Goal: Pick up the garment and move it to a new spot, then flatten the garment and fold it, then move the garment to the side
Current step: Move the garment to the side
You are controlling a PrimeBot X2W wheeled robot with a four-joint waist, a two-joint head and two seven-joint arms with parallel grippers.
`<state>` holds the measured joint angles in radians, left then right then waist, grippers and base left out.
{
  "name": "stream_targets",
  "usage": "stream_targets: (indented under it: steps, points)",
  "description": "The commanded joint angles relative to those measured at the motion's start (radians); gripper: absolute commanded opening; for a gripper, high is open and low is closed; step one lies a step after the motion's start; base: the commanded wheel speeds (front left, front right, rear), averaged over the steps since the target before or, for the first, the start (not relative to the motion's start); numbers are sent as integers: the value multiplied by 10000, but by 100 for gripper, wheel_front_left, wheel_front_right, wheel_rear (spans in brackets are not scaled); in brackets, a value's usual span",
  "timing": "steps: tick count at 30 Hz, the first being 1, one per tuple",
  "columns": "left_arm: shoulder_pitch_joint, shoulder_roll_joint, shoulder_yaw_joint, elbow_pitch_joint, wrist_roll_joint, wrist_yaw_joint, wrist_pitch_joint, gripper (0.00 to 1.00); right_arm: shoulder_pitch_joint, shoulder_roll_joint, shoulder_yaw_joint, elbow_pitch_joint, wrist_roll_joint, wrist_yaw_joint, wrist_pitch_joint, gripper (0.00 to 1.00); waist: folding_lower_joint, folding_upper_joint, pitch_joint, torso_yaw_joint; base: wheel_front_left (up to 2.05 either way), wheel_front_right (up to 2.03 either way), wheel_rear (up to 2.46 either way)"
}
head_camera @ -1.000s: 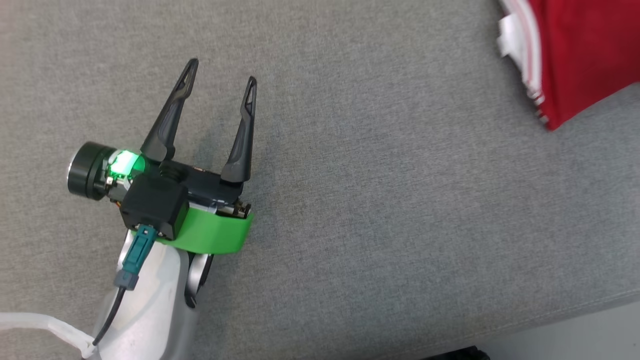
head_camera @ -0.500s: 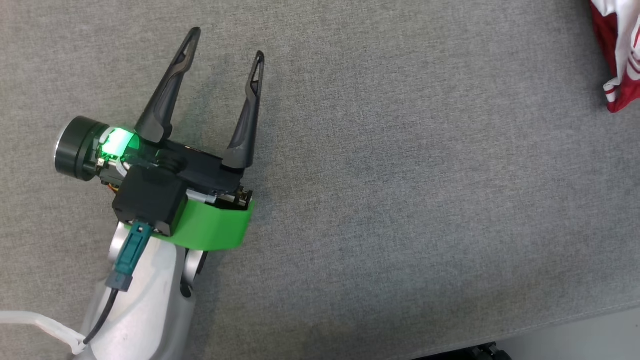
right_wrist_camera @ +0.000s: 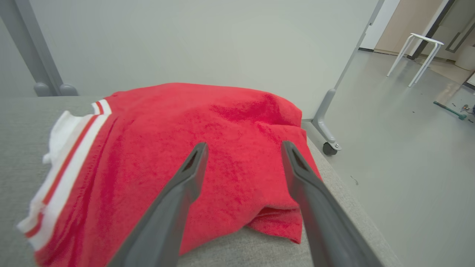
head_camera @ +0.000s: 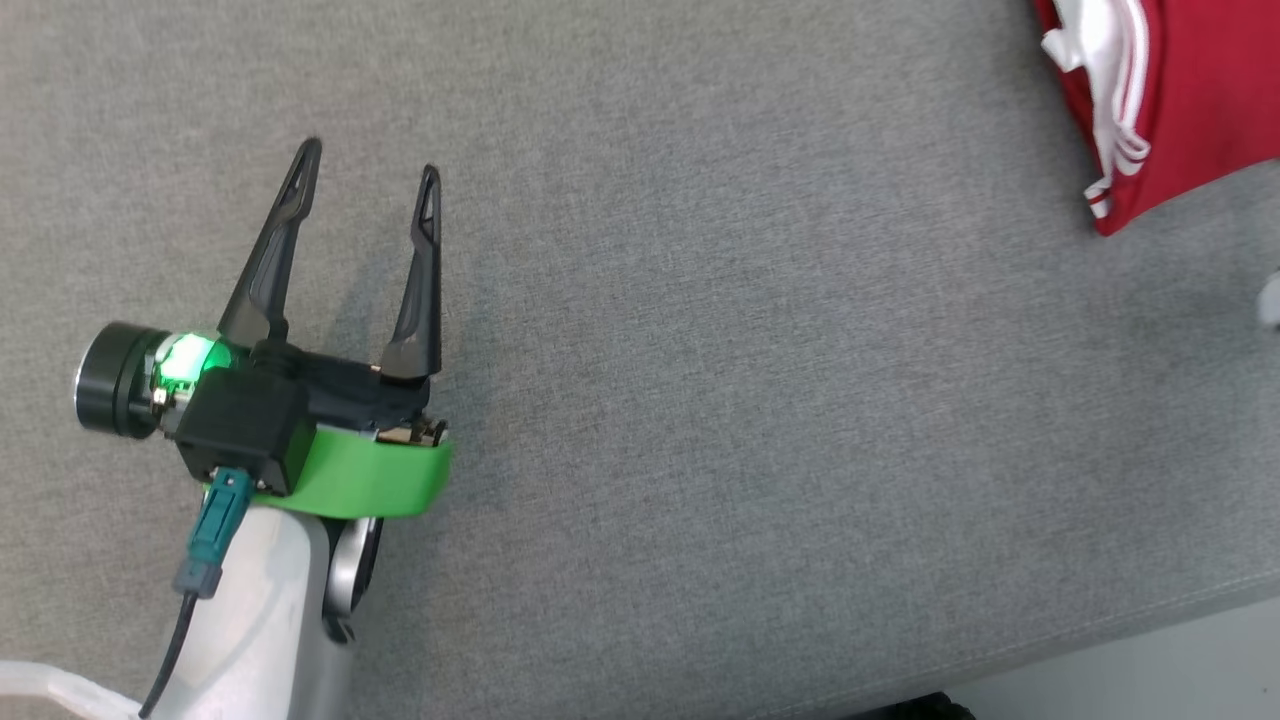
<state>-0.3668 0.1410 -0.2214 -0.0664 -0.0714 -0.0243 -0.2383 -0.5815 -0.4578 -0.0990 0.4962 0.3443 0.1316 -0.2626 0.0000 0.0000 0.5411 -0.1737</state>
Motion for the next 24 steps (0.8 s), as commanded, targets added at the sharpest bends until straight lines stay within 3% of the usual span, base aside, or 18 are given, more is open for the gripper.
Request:
stream_targets:
  steps: [1,6,15,24]
  points:
    - [283,62,115,71,-151,103,1,100,500,323,-102,-465,-190,-21,-19,100,0,0,-711,-224,0,0,0]
    - [885,-30,340,304,-406,354,-34,100,1790,1262,-251,-2024,-535,-21,-20,100,0,0,-1395,-132,0,0,0]
    - [1975,-159,723,760,-922,652,-165,100,3761,2496,633,-3916,-827,-21,-19,100,0,0,-2403,611,0,0,0]
    - [2926,-237,1018,1301,-1352,747,-249,100,5105,3042,1113,-4809,-1052,-20,77,100,0,0,-3381,1322,0,0,0]
